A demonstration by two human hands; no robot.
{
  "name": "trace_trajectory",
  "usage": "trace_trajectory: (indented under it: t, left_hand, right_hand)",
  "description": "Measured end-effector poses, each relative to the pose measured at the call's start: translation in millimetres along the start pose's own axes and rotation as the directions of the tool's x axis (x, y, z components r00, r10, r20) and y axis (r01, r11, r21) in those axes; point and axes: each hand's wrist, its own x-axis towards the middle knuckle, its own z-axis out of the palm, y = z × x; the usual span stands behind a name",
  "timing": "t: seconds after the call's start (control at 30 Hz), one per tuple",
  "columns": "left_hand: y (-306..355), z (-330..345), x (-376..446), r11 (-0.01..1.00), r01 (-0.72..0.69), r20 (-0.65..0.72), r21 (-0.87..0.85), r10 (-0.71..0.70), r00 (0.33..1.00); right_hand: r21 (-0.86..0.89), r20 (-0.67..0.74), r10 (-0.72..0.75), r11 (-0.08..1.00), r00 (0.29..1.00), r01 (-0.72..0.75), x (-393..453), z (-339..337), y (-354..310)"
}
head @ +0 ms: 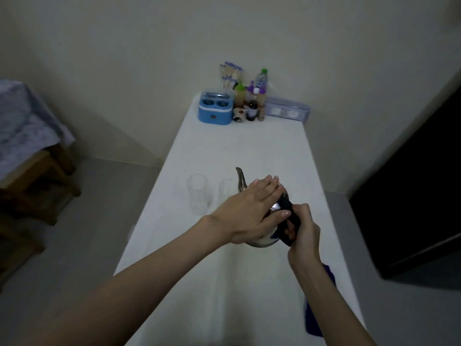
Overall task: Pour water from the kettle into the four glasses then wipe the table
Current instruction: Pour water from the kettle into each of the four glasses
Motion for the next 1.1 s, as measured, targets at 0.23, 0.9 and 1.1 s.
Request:
trace_trajectory:
  t: [0.23, 0.9, 1.1]
  left_hand:
    - [-46.0, -9.2, -32.0, 0.984, 0.132, -0.034, -0.116, -0.137, 0.990]
    - [-80.5, 1.4, -34.7, 0.899, 0.196, -0.026, -0.392, -0.224, 0.974]
    - [-77.2, 2.6, -34.0, 0.894, 0.192, -0.043, -0.404, -0.229, 0.973]
  right_hand:
    - [-0.132, 0.043, 0.037, 0.991, 0.998, -0.031, -8.0, 52.2, 12.9]
    - [-0.468, 0.014, -0.037, 0.883, 0.999, 0.039, 3.4, 78.8, -0.9]
    - [-0.470, 0.030, -0.056, 0.881, 0.998, 0.064, 5.5, 76.7, -5.8]
